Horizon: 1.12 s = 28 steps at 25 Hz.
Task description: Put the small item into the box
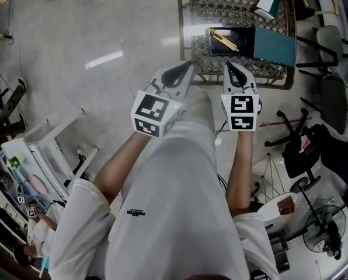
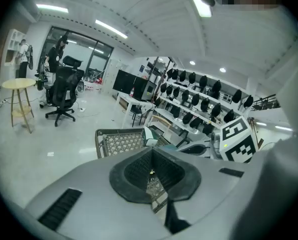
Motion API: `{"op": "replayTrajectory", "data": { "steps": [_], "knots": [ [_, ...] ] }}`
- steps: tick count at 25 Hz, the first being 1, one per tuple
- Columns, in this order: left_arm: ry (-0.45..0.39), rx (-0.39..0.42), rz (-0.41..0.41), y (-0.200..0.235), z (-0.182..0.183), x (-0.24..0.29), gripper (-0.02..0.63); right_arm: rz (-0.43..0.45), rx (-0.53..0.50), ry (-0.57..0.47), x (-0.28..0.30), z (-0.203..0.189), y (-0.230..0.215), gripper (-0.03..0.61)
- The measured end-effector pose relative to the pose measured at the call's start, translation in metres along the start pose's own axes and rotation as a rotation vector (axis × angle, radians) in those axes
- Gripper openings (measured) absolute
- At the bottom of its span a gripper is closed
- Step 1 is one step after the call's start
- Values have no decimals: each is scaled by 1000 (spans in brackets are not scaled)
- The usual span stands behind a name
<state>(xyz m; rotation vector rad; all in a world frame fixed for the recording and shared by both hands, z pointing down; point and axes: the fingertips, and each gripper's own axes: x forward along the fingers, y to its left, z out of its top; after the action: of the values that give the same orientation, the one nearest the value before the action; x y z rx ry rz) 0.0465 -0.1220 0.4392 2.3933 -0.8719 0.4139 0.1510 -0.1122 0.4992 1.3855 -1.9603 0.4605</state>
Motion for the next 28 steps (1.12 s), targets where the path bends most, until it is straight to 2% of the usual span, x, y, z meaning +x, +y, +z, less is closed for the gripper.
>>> {"op": "replayTrajectory", "data": {
  "steps": [8,16,22,28],
  "knots": [
    [-66,11,-14,-6,22,-37,2,-53,52,-123,-61,38,18,0],
    [-134,88,-16,-16,48,-76,2,-127,89,-275,-113,82,27,0],
    [-192,118,-29,-26,68,-104,2,-131,81,-387,-146,119,43,0],
    [-239,168,-29,-38,81,-126,2,-144,90,-457,-171,135,51,0]
  ]
}}
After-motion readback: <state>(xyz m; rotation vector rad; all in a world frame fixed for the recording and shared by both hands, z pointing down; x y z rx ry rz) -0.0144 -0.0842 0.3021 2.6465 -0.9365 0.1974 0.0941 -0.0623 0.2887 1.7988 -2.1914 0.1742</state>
